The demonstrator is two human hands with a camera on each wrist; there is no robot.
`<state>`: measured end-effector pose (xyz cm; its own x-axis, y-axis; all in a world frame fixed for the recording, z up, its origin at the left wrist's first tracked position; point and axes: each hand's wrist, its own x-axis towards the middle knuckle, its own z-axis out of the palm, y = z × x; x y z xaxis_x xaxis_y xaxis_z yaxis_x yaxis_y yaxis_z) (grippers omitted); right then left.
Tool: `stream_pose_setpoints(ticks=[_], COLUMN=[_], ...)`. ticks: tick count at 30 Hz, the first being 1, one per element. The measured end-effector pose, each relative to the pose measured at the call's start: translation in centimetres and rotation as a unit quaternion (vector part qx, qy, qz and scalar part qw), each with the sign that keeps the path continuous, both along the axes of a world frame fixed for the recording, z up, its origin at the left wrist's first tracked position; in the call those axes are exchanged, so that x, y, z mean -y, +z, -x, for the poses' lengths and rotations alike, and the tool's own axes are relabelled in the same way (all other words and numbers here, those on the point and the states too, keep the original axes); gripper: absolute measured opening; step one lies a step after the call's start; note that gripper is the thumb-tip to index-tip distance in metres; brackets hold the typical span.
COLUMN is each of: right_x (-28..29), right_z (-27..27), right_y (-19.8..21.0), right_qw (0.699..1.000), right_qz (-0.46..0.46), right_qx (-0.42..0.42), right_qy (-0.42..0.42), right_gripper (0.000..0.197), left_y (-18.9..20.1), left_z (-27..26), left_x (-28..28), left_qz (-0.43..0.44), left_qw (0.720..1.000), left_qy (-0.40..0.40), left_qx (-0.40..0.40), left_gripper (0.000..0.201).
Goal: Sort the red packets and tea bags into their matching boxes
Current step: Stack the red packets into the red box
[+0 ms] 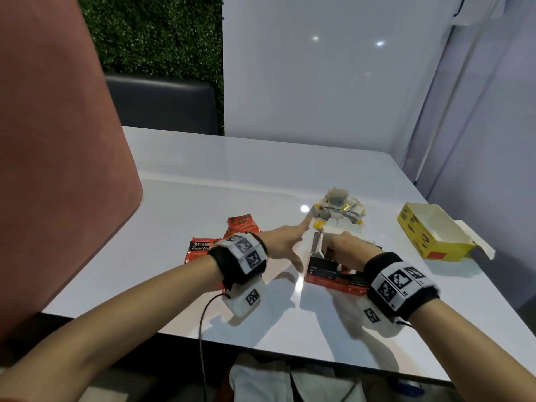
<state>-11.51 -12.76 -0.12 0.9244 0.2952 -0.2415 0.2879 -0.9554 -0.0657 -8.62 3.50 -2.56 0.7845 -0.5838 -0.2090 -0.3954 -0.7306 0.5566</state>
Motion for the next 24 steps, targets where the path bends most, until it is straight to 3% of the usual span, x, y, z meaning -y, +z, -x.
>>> stream_pose_setpoints(ticks=[2,3,6,8,11,14,17,20,22,24], right_x=[0.5,0.8,0.6,-0.8,-4.4,-8.3,-11.6,-13.6,-14.4,-14.7], right_z=[-0.1,0.0,0.8,1.9,2.6,1.4,-0.8,-2.4,-2.8,-2.7], right_y=[0.2,0.5,2.0,2.9,2.4,-0.3,-2.6,-3.5,-4.1,-4.7], right_qw=[0.999,0.999,0.995,0.984,0.958,0.966,0.986,0.992,0.994,0.995], right_qz=[-0.013,-0.009,-0.003,-0.103,-0.272,-0.235,-0.127,-0.077,-0.059,-0.008], right_qx=[-0.014,-0.007,0.099,0.136,0.038,-0.039,-0.050,-0.038,-0.029,-0.030], right_qy=[-0.031,-0.036,-0.009,0.043,0.085,0.101,0.091,0.088,0.091,0.094], right_gripper=[0.010,0.016,0.027,0.024,0.019,0.018,0.030,0.035,0.044,0.075], left_y=[1.1,1.7,2.4,1.5,-0.4,-1.0,-1.2,-1.6,-1.9,-2.5], left_z=[0.5,0.9,2.0,2.9,4.1,5.5,6.0,5.2,4.3,3.4], left_x=[-2.8,-4.6,-11.1,-14.9,-18.0,-17.6,-16.0,-14.8,-14.2,-13.7], left_qz=[0.035,0.052,0.079,0.095,0.073,0.014,-0.091,-0.149,-0.183,-0.223], left_qw=[0.999,0.997,0.986,0.971,0.948,0.945,0.955,0.952,0.950,0.953], left_qy=[0.037,0.062,0.146,0.210,0.304,0.328,0.274,0.248,0.232,0.186], left_qx=[-0.004,-0.005,-0.023,-0.059,-0.059,-0.013,0.065,0.102,0.102,0.087], left_gripper=[0.112,0.104,0.071,0.050,0.026,0.013,0.016,0.028,0.051,0.094])
